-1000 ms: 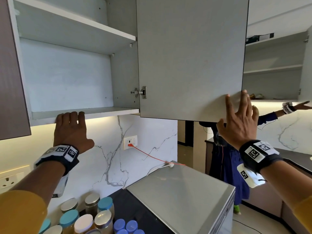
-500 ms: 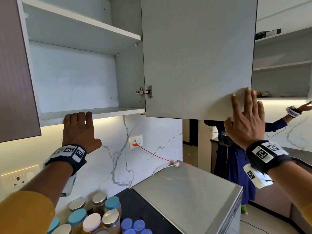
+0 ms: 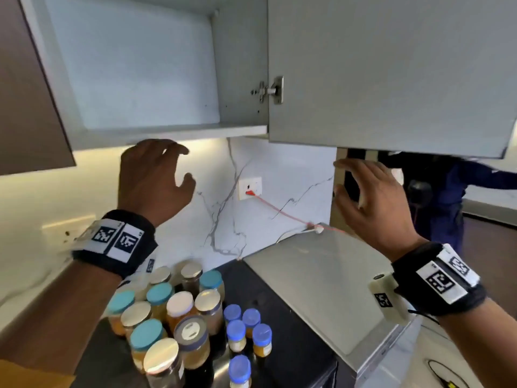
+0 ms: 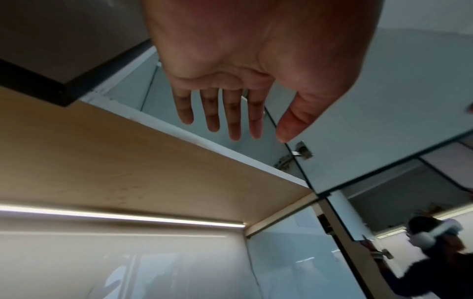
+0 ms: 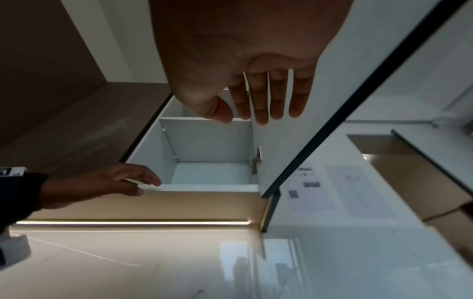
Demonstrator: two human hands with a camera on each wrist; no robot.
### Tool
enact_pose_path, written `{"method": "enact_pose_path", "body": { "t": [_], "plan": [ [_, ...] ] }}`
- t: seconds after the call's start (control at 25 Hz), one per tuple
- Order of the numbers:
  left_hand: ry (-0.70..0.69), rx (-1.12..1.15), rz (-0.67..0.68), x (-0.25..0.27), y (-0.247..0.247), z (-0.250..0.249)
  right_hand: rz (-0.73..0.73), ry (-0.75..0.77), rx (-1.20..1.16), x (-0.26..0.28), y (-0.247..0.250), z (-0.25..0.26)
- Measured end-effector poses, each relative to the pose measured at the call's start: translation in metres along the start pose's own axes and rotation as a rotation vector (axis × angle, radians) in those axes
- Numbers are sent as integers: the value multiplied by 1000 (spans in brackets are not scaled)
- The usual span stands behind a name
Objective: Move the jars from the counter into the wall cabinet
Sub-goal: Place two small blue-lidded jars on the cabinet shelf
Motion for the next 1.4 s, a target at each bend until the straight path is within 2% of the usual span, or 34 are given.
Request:
{"method": "enact_pose_path", "body": {
  "t": [0.12,0.28,0.36,0.52,0.68,0.76,0.92,1.04,1.2,1.4],
  "plan": [
    [-48,104,104,45,-17,-30,130,-20,-201,24,-58,13],
    [82,184,342,105,-63,-52,263,2,-356,57,-130,20],
    [153,221,466,133,-90,-62,375,-12,-429,79,-167,23],
    [303,223,724,184,-145,-74,733,4,-489,126,-231,31],
    [333,176,966,241,-189,-79,1181,112,-446,188,-269,36],
    [340,190,1083,271,-202,-83,1337,167,-380,223,-280,32],
    [392,155,1241,314,-210,-89,1383,264,-287,263,-295,22],
    [433,96,1294,335,-218,-95,1357,237,-313,271,-306,16],
    [523,61,1312,349,-225,-101,1346,192,-355,276,-316,13],
    [621,78,1212,346,-228,-109,1309,152,-456,279,-320,12]
  ]
}}
Point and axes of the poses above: each hand's wrist, its own x-axis away from the middle knuckle, its own y-axis out of the back of the hand, z = x × y, the point moved 4 cm from there along -x, towards the middle knuckle, and after that the axes turned 2 degrees about x, right-handed, at the moved point
